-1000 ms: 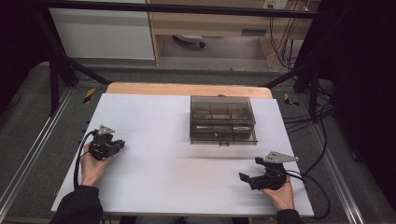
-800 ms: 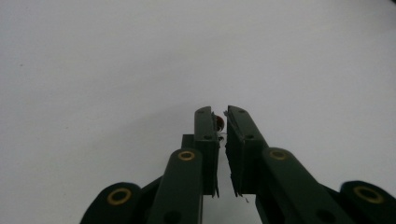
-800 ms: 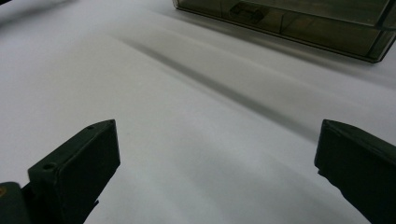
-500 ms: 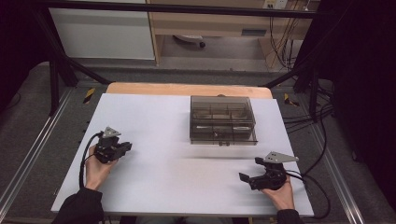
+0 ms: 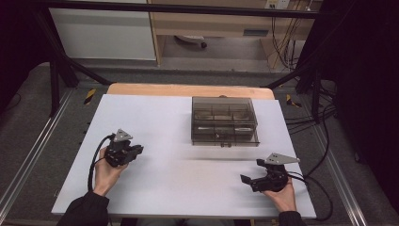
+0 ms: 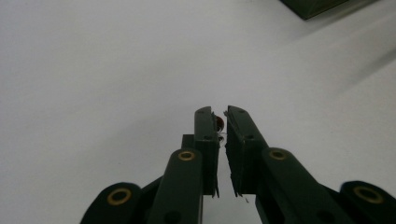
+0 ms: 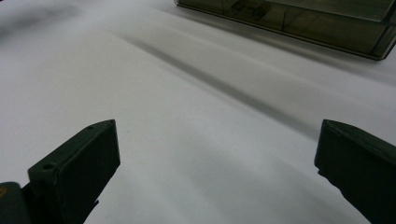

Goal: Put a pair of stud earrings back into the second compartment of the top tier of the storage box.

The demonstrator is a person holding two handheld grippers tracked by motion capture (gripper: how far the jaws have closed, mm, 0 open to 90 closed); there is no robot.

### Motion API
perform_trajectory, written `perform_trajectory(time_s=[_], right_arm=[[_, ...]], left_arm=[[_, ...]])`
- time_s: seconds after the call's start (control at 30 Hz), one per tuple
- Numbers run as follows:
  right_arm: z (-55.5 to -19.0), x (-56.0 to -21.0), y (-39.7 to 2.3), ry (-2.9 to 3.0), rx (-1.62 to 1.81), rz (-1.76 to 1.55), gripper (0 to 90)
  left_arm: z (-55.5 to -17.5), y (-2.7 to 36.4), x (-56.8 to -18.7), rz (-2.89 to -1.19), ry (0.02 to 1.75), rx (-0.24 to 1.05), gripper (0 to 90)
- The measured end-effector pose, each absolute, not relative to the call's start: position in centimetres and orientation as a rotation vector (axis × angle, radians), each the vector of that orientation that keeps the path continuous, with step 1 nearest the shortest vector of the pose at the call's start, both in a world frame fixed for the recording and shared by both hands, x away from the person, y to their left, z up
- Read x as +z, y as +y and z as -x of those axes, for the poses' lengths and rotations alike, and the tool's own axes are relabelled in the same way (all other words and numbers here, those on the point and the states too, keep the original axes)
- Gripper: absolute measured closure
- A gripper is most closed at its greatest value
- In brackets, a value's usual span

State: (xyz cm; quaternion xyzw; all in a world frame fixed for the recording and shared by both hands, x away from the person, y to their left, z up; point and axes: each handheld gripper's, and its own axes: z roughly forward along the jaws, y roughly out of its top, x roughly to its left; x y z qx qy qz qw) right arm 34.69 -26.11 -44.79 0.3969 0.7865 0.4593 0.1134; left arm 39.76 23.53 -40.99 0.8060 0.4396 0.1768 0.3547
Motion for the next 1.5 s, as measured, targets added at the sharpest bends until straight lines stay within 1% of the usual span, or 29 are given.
perform_trajectory(time_s=[0.33, 0.7, 1.5], right_arm=[[-34.7, -44.8, -26.1, 2.306, 1.339, -1.16, 0.6], [-34.7, -44.8, -26.1, 2.305, 1.339, -1.163, 0.6], [-34.6, -44.7, -26.2, 2.304, 1.342, -1.164, 0.6]], left_arm=[[-39.0, 21.6, -40.1, -2.094, 1.087, 0.442, 82.2], [-38.5, 18.7, -38.6, -2.107, 1.031, 0.421, 82.2], [-39.7, 10.9, -34.3, -2.118, 0.881, 0.404, 82.3]])
